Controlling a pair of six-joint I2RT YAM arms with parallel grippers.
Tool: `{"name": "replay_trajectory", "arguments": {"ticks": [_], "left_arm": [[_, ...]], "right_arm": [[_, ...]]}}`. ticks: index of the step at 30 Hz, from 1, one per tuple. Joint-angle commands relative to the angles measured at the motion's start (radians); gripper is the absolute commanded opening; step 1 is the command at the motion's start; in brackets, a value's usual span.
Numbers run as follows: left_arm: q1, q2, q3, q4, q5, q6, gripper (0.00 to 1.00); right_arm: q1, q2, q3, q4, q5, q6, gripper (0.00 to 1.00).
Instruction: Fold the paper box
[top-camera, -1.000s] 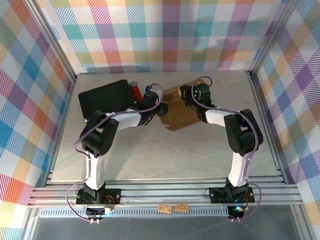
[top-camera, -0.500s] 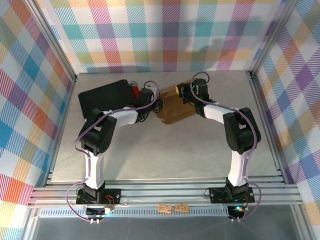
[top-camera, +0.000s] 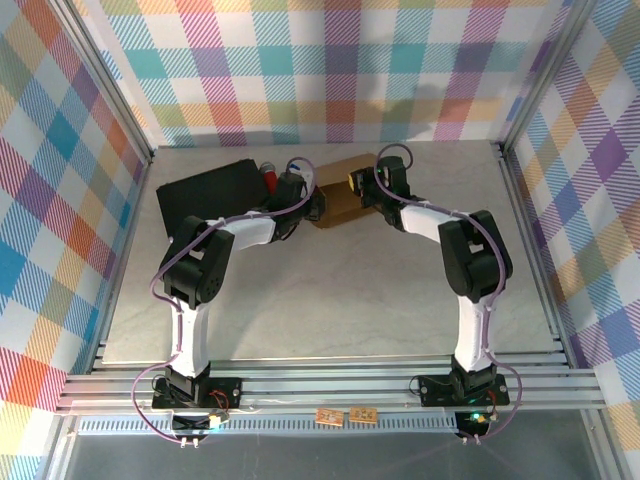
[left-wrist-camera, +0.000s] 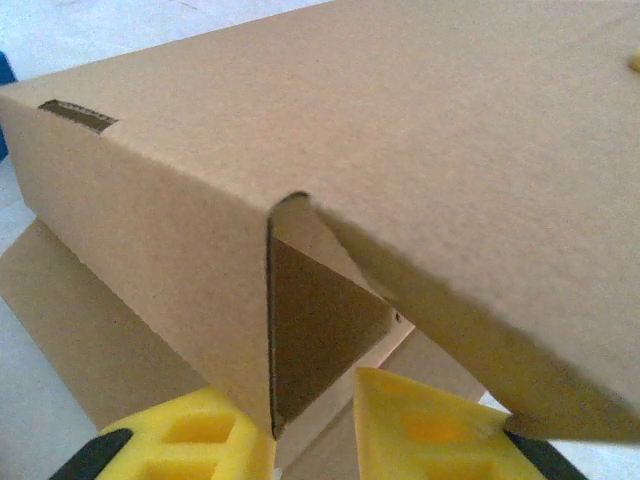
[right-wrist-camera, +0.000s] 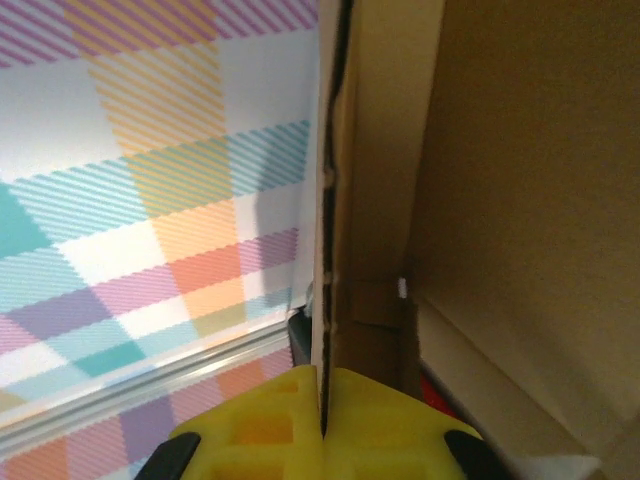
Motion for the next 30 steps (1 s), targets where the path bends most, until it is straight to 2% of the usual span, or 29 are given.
{"name": "replay_trajectory", "arguments": {"ticks": [1, 3, 5, 8, 12, 15, 18, 21, 24, 26, 30], "left_arm": [[-0.001, -0.102, -0.024, 0.04, 0.035, -0.041, 0.36], [-0.011, -0.172, -0.078, 0.046, 0.047, -0.092, 0.46], [-0.037, -0.26, -0.129, 0.023, 0.038, -0.131, 0.51], [-0.082, -0.403, -0.206, -0.004, 0.07, -0.214, 0.56], [-0.142, -0.578, -0.246, -0.142, 0.113, -0.294, 0.58], [-0.146, -0.676, -0.255, -0.253, 0.157, -0.345, 0.58], [-0.144, -0.738, -0.243, -0.375, 0.145, -0.34, 0.57], [-0.13, -0.757, -0.216, -0.471, 0.123, -0.315, 0.56], [-0.111, -0.728, -0.18, -0.591, 0.103, -0.296, 0.55], [-0.098, -0.709, -0.184, -0.628, 0.084, -0.278, 0.54], [-0.065, -0.669, -0.231, -0.603, 0.055, -0.249, 0.55]], "right_arm": [[0.023, -0.141, 0.017, -0.339, 0.101, 0.019, 0.0], [0.026, -0.209, -0.004, -0.449, 0.118, 0.033, 0.0], [0.026, -0.276, -0.027, -0.548, 0.118, 0.046, 0.0], [0.026, -0.372, -0.016, -0.749, 0.096, 0.038, 0.0], [0.023, -0.477, 0.008, -0.961, 0.05, 0.037, 0.0], [0.014, -0.495, 0.039, -1.05, 0.044, 0.034, 0.0], [0.007, -0.467, 0.015, -0.933, 0.033, 0.03, 0.0], [0.003, -0.404, -0.055, -0.645, -0.006, -0.012, 0.0], [-0.002, -0.33, -0.079, -0.448, -0.034, -0.041, 0.0], [-0.01, -0.274, -0.073, -0.368, -0.082, -0.046, 0.0], [-0.013, -0.201, -0.047, -0.321, -0.129, -0.063, 0.0]]}}
